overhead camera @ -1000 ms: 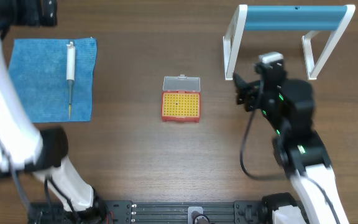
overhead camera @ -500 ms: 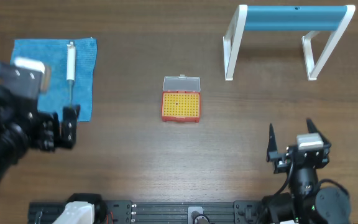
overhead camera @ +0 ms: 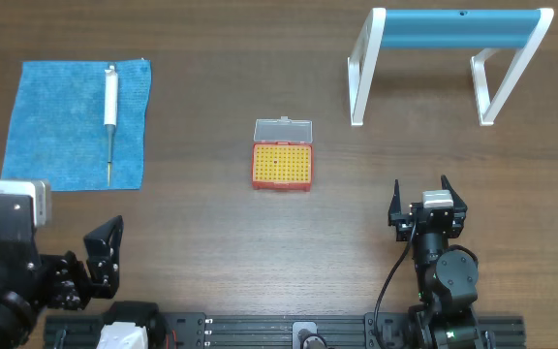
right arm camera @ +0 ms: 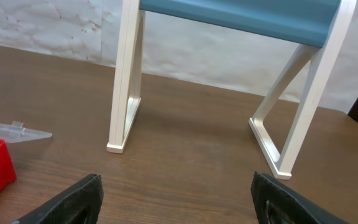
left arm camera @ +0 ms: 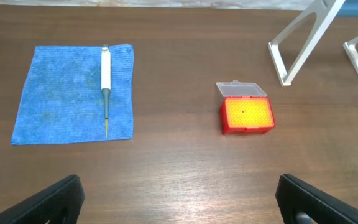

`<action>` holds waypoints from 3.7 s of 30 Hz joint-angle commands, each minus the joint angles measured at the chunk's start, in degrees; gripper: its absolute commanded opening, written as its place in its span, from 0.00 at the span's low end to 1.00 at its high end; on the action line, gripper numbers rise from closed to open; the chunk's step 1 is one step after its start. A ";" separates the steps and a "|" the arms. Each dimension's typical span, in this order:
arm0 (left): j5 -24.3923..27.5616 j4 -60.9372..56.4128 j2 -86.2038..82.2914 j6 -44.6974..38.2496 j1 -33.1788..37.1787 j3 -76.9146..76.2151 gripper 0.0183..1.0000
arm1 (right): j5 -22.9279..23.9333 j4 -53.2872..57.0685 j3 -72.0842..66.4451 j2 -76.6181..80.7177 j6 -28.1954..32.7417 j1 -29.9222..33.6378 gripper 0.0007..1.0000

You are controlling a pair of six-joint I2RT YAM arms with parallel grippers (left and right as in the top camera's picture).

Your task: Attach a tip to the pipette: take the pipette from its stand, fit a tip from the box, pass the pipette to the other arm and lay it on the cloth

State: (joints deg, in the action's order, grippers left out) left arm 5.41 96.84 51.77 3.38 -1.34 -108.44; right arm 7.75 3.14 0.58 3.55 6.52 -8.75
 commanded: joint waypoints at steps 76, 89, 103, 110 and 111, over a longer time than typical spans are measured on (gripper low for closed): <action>-3.28 -92.28 -51.58 0.85 1.92 108.13 1.00 | 2.10 -0.07 -0.35 -0.11 -1.55 -0.17 0.79; -3.28 -92.28 -51.58 0.85 1.92 108.13 1.00 | 2.10 -0.07 -0.35 -0.11 -1.55 -0.17 0.79; -3.28 -92.28 -51.58 0.85 1.92 108.13 1.00 | 2.10 -0.07 -0.35 -0.11 -1.55 -0.17 0.79; -3.28 -92.28 -51.58 0.85 1.92 108.13 1.00 | 2.10 -0.07 -0.35 -0.11 -1.55 -0.17 0.79; -3.28 -92.28 -51.58 0.85 1.92 108.13 1.00 | 2.10 -0.07 -0.35 -0.11 -1.55 -0.17 0.79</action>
State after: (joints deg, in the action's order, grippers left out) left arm 1.34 4.10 0.78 5.19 0.86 -0.38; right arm 9.10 2.98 0.58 3.60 6.09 -8.75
